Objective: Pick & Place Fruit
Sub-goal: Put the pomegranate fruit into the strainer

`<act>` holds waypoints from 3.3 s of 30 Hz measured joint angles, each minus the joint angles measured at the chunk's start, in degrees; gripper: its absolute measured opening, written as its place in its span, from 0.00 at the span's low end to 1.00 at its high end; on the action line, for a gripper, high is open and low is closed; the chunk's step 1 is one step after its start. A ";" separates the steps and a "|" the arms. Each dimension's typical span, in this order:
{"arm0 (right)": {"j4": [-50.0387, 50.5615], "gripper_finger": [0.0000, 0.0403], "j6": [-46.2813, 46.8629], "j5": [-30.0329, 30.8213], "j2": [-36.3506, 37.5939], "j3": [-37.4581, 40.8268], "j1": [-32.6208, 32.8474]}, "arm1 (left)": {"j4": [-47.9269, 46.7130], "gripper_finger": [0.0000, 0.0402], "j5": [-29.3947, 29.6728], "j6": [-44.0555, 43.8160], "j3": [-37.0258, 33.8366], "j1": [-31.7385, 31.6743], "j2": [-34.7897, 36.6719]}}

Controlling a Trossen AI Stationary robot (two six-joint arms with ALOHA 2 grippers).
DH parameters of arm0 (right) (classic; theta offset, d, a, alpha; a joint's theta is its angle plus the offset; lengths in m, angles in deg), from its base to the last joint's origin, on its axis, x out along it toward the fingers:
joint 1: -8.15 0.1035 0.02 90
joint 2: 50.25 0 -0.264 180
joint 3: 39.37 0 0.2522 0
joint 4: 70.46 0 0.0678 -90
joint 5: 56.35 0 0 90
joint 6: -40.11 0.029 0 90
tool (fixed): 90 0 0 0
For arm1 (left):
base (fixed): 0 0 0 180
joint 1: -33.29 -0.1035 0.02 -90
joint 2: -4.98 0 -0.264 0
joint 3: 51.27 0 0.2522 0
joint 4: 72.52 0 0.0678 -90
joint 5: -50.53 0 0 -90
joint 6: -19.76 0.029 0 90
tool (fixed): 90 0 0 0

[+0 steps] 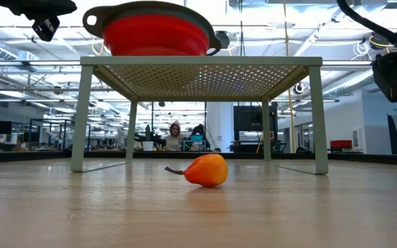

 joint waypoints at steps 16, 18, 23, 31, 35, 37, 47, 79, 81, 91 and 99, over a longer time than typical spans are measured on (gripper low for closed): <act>-1.25 0.80 0.78 2.52 0.00 0.57 0.42 | -0.02 0.05 -1.51 0.00 0.02 0.00 0.00; -1.27 0.80 0.39 2.56 -0.02 0.59 0.42 | -0.02 0.05 -1.51 0.14 0.02 0.00 -0.02; -1.29 0.80 -0.71 2.62 -0.04 0.59 0.42 | -0.02 0.05 -1.51 0.28 0.02 0.00 0.00; -0.51 0.76 -0.86 2.86 -0.09 0.61 0.37 | -0.02 0.05 -1.49 0.02 0.00 -0.01 -0.01; 0.00 0.69 -0.82 3.00 -0.11 0.61 0.37 | -0.02 0.05 -1.50 0.01 0.00 0.00 -0.01; 0.27 0.65 -0.80 3.09 -0.12 0.61 0.37 | -0.02 0.05 -1.50 0.02 0.02 0.00 -0.01; -0.15 0.45 -1.46 3.87 0.39 0.72 0.11 | -0.02 0.05 -1.49 -0.02 0.00 0.02 0.00; -35.00 0.45 -34.26 15.11 26.58 0.63 -15.01 | 6.65 0.05 -1.27 -1.41 0.02 0.01 -0.07; -36.87 0.45 -37.65 15.13 26.60 0.63 -16.35 | 8.54 0.05 -1.25 -2.85 0.02 0.00 -0.29; -44.17 0.45 -58.67 21.11 26.60 0.63 -22.36 | 31.26 0.05 -1.25 2.63 0.04 0.01 -9.31; -45.68 0.46 -64.98 22.48 26.17 0.61 -25.00 | 51.69 0.05 -2.27 16.64 0.34 0.01 -21.80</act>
